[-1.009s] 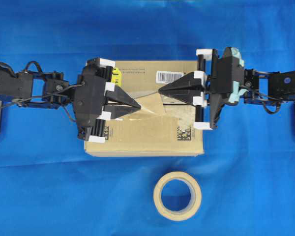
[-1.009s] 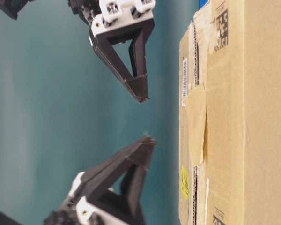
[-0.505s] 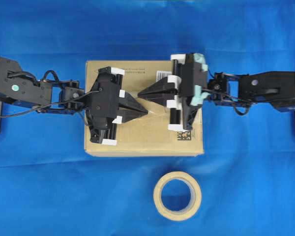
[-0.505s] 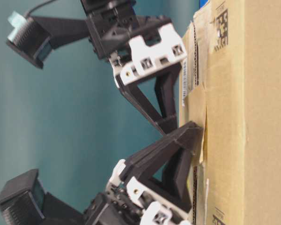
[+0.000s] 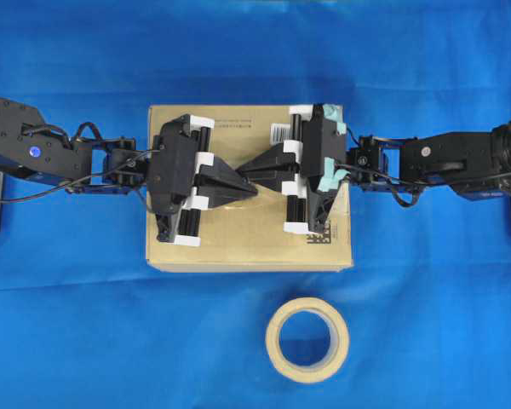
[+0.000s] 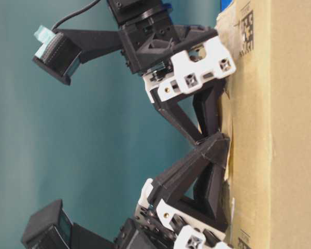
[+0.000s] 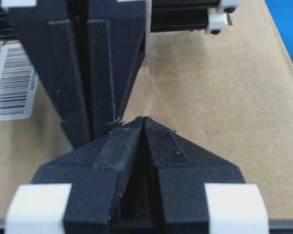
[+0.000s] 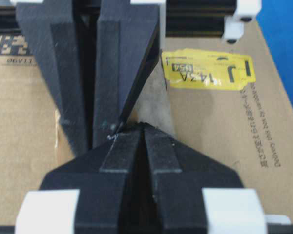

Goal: Apply tape along the seams of the closed cardboard box to seal it securely.
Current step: 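Pull both grippers apart, pressing the tape edges onto the box top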

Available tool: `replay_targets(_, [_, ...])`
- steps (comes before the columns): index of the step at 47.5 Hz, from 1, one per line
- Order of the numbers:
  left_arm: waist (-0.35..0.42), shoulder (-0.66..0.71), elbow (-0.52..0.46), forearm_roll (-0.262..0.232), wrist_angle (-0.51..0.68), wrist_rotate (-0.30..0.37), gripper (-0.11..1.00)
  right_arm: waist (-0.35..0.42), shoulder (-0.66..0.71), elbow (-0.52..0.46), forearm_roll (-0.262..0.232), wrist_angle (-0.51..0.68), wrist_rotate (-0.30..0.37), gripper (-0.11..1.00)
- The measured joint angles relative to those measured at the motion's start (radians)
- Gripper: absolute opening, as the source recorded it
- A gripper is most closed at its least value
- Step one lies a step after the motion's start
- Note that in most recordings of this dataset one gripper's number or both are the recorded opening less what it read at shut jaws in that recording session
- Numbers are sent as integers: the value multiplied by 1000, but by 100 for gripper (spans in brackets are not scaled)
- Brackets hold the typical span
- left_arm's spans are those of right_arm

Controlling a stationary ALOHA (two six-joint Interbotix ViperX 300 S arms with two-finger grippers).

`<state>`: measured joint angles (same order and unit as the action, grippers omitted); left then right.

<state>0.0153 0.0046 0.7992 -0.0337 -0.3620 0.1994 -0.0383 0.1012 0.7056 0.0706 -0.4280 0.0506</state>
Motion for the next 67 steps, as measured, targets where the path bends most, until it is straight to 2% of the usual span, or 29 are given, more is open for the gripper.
replay_targets(7, [11, -14, 32, 0, -8, -3, 0, 2, -17, 31, 6, 0, 0, 0])
replay_targets(23, [26, -71, 117, 0, -23, -46, 0, 9, -89, 147, 66, -46, 0, 0])
replay_targets(33, [20, -89, 126, 0, -32, -78, 0, 11, -132, 181, 80, -46, -3, 0])
replay_targets(46, [-44, -69, 34, 0, -112, -63, 0, 9, -192, 152, 80, -46, -28, 0])
replay_targets(67, [-43, 40, -35, 0, -130, -32, 0, 23, -12, 14, 80, -18, -37, 0])
